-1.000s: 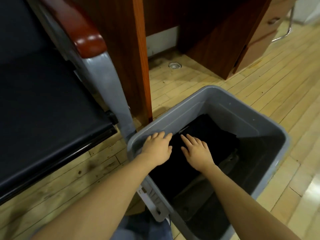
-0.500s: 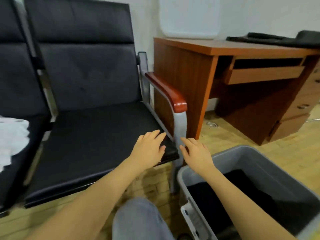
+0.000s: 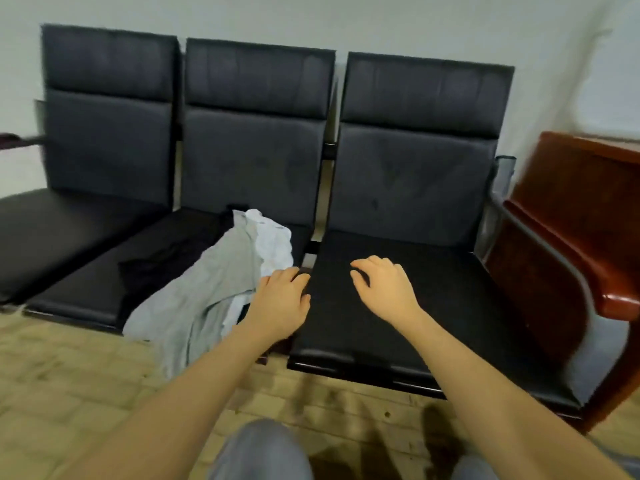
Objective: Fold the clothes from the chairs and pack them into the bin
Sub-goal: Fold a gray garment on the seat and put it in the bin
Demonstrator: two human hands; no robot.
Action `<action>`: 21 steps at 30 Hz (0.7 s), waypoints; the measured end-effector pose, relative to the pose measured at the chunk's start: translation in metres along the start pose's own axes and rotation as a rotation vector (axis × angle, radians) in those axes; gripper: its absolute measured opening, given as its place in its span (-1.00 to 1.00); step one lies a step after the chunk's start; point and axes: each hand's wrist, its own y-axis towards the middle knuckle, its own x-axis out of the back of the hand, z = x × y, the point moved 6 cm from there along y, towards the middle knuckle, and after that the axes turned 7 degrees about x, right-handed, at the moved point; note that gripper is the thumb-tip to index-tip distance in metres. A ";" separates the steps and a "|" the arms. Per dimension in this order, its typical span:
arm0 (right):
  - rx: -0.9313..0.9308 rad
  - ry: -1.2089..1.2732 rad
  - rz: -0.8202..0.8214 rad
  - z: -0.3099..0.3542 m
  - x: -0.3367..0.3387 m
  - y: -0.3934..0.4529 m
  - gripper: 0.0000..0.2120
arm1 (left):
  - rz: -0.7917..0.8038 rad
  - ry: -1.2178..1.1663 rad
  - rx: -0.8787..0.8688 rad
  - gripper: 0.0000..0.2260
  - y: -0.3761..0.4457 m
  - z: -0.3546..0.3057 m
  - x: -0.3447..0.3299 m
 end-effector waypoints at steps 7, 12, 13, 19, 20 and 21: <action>0.117 0.182 0.138 0.087 -0.101 0.074 -0.72 | 0.045 0.040 0.308 -0.38 0.004 0.133 -0.016; 0.036 0.371 0.234 0.135 -0.164 0.099 -0.66 | 0.016 0.100 0.479 -0.60 0.001 0.208 -0.031; -0.004 0.400 0.243 0.142 -0.174 0.101 -0.60 | 0.034 0.085 0.516 -0.58 0.000 0.220 -0.037; -0.106 0.349 0.178 0.154 -0.218 0.092 -0.63 | 0.158 -0.097 0.598 -0.48 -0.013 0.248 -0.085; -0.123 0.360 0.182 0.155 -0.221 0.095 -0.71 | 0.146 -0.120 0.610 -0.50 -0.014 0.246 -0.085; -0.139 0.369 0.201 0.156 -0.222 0.098 -0.78 | 0.119 -0.133 0.611 -0.53 -0.014 0.245 -0.083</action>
